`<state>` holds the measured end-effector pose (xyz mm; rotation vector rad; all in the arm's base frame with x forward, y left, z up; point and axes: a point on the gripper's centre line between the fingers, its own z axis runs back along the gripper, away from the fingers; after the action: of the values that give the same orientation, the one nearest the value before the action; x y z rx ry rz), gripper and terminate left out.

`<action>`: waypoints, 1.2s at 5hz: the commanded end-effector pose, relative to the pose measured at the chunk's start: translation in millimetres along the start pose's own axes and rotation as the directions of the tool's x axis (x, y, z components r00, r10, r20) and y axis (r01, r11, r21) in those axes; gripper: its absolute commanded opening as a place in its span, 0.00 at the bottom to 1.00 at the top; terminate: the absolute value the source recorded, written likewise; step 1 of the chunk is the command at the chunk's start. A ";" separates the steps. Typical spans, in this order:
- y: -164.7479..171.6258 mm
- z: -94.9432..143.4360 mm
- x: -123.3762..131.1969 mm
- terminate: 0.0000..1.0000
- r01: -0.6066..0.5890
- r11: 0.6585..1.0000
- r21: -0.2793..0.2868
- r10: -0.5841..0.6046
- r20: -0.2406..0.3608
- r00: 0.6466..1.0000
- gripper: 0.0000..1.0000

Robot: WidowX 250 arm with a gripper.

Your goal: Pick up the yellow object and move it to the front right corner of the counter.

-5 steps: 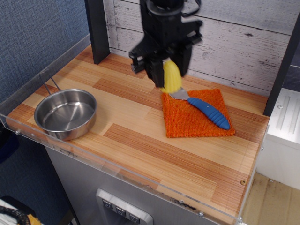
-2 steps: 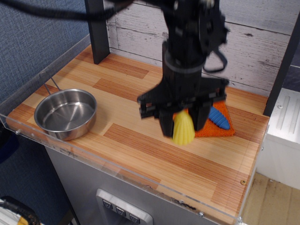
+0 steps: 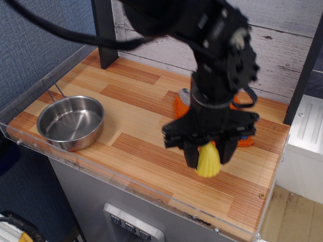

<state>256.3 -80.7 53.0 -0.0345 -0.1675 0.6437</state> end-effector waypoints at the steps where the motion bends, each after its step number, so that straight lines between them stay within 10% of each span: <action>1: -3.5 -22.7 2.8 0.00 0.045 0.999 -0.009 -0.045 0.017 0.999 0.00; 2: -1.3 -29.6 6.0 0.00 0.015 1.000 0.000 -0.015 0.012 1.000 0.00; 3: 3.1 -30.7 9.5 0.00 -0.028 1.000 0.006 0.028 0.009 1.000 1.00; 6: 8.6 -14.0 19.5 0.00 -0.087 0.996 -0.029 0.087 0.028 0.996 1.00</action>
<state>272.7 -73.7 28.1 -0.0312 -0.1656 0.7243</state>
